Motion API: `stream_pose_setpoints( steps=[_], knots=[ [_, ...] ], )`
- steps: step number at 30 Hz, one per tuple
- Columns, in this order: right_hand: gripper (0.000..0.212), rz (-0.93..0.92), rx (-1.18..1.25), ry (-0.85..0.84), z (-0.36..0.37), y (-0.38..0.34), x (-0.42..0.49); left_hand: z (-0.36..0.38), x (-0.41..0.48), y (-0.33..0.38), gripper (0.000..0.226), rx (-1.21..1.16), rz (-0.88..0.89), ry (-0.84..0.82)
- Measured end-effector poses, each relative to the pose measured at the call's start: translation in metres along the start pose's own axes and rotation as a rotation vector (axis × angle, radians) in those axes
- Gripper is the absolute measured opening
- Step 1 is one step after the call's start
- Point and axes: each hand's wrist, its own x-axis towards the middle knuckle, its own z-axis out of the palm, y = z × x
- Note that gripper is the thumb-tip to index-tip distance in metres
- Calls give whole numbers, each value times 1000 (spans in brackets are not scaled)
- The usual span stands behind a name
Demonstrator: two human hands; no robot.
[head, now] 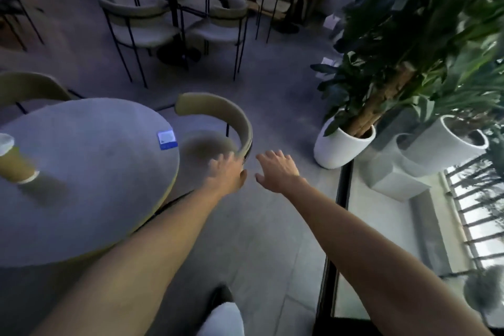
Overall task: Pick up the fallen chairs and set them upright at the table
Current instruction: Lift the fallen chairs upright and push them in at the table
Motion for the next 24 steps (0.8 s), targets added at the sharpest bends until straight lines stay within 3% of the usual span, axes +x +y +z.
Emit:
stream_pose_setpoints(
  steps=[7, 12, 20, 24],
  knots=[
    [62, -123, -59, 2, -38, 46, 135, -26, 125, -8, 41, -10, -90, -15],
    [49, -256, -85, 20, -45, 76, 231, -25, 202, -15, 45, -33, -202, -16],
    [51, -607, -230, -3, -53, 105, 373, -25, 308, -28, 46, -232, -542, 54],
    [40, -780, -277, -46, -58, 95, 426, -23, 335, -35, 49, -258, -706, 100]
  ],
)
